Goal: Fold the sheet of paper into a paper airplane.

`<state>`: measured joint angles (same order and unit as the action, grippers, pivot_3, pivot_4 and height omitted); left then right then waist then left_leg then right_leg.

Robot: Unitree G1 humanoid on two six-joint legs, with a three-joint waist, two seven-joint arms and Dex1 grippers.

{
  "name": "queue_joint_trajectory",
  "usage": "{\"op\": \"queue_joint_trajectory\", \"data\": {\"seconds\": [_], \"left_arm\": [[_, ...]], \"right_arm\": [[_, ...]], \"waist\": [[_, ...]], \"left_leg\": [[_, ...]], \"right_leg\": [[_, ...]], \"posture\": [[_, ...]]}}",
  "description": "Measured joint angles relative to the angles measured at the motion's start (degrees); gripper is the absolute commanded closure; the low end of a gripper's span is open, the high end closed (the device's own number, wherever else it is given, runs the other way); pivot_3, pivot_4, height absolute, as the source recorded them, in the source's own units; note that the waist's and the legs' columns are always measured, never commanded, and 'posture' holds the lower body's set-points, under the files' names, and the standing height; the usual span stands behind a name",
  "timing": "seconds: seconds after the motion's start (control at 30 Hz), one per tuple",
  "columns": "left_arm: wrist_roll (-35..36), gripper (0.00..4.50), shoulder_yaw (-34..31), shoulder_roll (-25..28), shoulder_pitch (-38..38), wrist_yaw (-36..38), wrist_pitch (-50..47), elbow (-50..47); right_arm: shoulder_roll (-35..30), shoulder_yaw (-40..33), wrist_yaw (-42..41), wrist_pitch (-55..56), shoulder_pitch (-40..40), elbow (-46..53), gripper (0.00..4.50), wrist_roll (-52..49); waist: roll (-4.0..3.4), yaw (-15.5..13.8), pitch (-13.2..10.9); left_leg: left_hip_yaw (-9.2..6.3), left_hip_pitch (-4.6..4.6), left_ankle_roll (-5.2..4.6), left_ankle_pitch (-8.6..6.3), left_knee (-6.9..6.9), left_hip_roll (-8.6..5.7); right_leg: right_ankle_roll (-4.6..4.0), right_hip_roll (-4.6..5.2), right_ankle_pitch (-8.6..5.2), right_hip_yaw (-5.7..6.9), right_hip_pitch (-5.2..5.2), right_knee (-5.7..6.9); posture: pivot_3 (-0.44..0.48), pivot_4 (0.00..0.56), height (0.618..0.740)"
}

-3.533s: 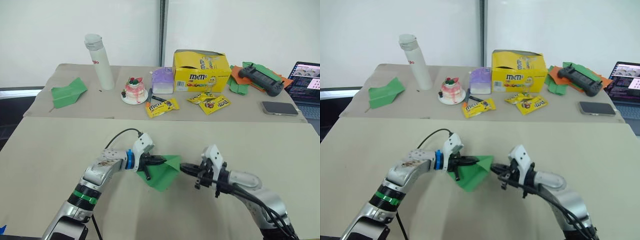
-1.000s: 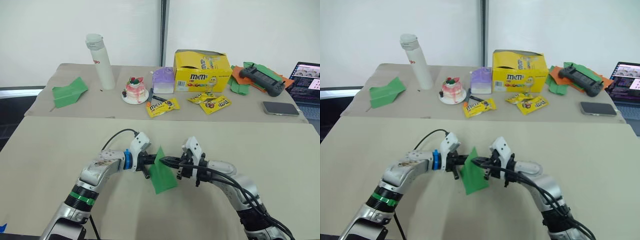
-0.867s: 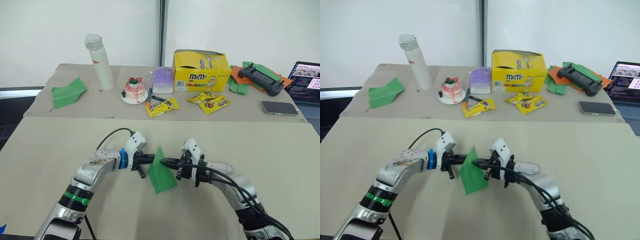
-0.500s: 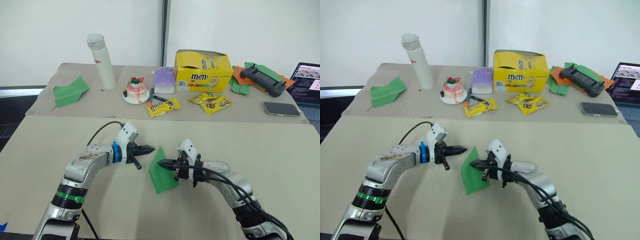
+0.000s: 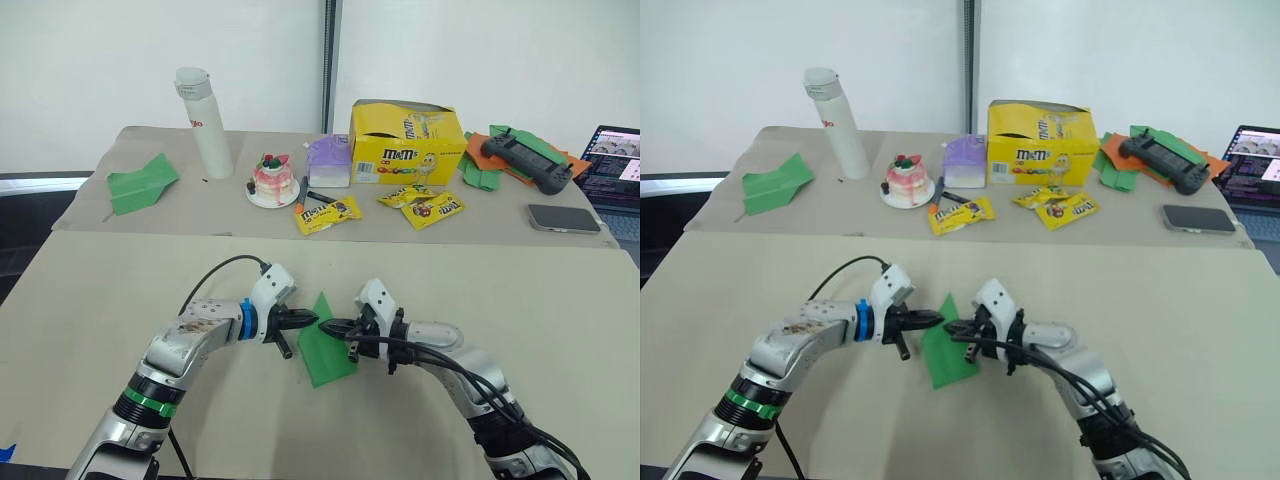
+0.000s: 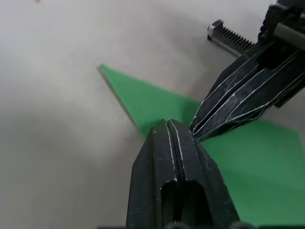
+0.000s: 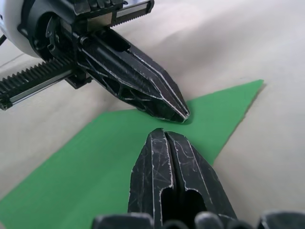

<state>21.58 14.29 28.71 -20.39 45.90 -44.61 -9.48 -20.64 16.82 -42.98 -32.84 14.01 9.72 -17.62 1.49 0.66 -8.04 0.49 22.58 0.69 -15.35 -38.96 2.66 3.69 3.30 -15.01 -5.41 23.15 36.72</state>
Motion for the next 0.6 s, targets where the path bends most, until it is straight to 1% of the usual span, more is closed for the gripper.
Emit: {"op": "queue_joint_trajectory", "data": {"seconds": [0.2, 0.3, 0.37, 0.6], "left_arm": [[-1.36, 4.48, 0.96, -0.14, 0.33, 0.22, 2.03, 0.15], [-1.83, 4.48, 1.22, -0.14, 0.37, 0.55, 2.93, 0.74], [-1.86, 4.48, 1.23, -0.15, 0.32, 0.74, 3.16, 0.99], [-1.87, 4.48, 1.28, 0.06, 0.18, 1.24, 3.24, 1.18]], "right_arm": [[-0.62, -2.21, 0.19, 0.16, -1.06, 0.53, 4.5, -0.75], [-0.58, -4.56, 0.38, 3.63, 0.6, -3.72, 4.5, -0.19], [-0.02, -4.79, 0.25, 5.5, 2.53, -6.19, 4.5, 0.72], [3.1, -1.5, -2.06, 12.52, 7.94, -14.9, 4.5, 5.08]], "waist": [[0.0, 0.01, 0.0], [0.0, 0.1, 0.0], [0.0, 0.17, 0.0], [0.0, 0.29, 0.0]], "left_leg": [[0.0, 0.0, 0.0, 0.0, 0.0, 0.0], [0.01, -0.02, 0.0, 0.0, 0.0, 0.0], [0.0, -0.06, 0.0, 0.0, 0.02, 0.01], [0.01, -0.09, 0.0, 0.0, 0.03, 0.01]], "right_leg": [[0.0, 0.0, 0.0, -0.01, -0.01, 0.0], [0.0, 0.0, 0.0, -0.01, -0.01, 0.0], [0.0, -0.01, 0.0, -0.01, -0.02, 0.01], [0.0, -0.01, 0.0, -0.01, -0.03, 0.02]], "posture": [[0.0, 0.15, 0.74], [0.0, 0.15, 0.74], [0.0, 0.15, 0.74], [0.0, 0.15, 0.74]]}}
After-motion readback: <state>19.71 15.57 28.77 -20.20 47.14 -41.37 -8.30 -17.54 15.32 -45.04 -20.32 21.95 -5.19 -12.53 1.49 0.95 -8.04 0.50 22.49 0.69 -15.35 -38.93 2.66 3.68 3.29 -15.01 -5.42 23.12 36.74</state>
